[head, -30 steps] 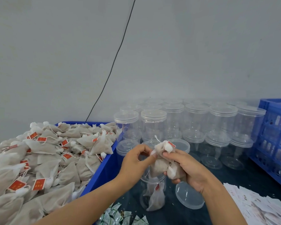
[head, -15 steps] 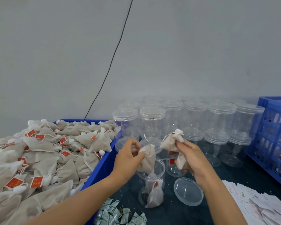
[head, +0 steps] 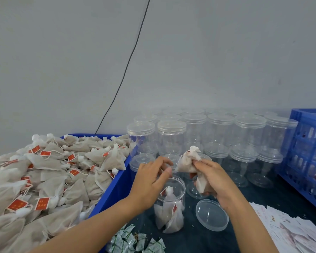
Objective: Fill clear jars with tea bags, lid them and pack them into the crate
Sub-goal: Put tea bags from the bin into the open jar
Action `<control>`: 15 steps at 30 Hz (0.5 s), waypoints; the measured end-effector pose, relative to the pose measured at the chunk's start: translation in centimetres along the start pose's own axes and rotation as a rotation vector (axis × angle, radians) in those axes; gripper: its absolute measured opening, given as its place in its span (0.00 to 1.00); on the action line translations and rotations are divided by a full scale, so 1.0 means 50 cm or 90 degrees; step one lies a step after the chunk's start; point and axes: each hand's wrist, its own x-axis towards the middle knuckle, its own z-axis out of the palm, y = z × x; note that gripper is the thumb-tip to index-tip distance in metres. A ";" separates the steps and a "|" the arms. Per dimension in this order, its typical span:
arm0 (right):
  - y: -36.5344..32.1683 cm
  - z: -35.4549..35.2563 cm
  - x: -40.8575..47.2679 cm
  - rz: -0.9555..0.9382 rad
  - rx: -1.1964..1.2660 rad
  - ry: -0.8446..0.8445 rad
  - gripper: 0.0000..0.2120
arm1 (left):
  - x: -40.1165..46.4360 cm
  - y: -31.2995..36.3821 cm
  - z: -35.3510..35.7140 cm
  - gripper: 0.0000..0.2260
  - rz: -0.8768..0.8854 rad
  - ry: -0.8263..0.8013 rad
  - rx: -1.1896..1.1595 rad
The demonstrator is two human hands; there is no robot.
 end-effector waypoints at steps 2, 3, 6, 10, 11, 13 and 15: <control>0.003 0.003 -0.001 -0.003 -0.077 -0.039 0.09 | 0.001 0.007 0.000 0.15 -0.010 0.024 -0.101; 0.004 0.007 -0.002 -0.010 -0.105 -0.064 0.08 | 0.001 0.012 0.000 0.14 -0.004 0.019 -0.133; 0.005 0.023 -0.006 -0.024 -0.161 -0.114 0.07 | -0.002 0.016 0.004 0.07 0.006 0.021 -0.151; 0.008 0.031 -0.002 -0.025 -0.174 -0.084 0.04 | -0.001 0.002 0.003 0.02 -0.016 0.115 -0.030; 0.008 0.029 -0.001 -0.022 -0.170 -0.059 0.04 | 0.001 0.001 0.000 0.04 -0.025 0.143 0.002; 0.007 0.023 0.003 -0.010 -0.117 -0.013 0.05 | 0.003 0.002 -0.005 0.08 -0.054 0.167 0.032; 0.003 0.016 0.007 0.005 -0.008 0.005 0.08 | 0.005 0.003 -0.009 0.08 -0.091 0.127 0.042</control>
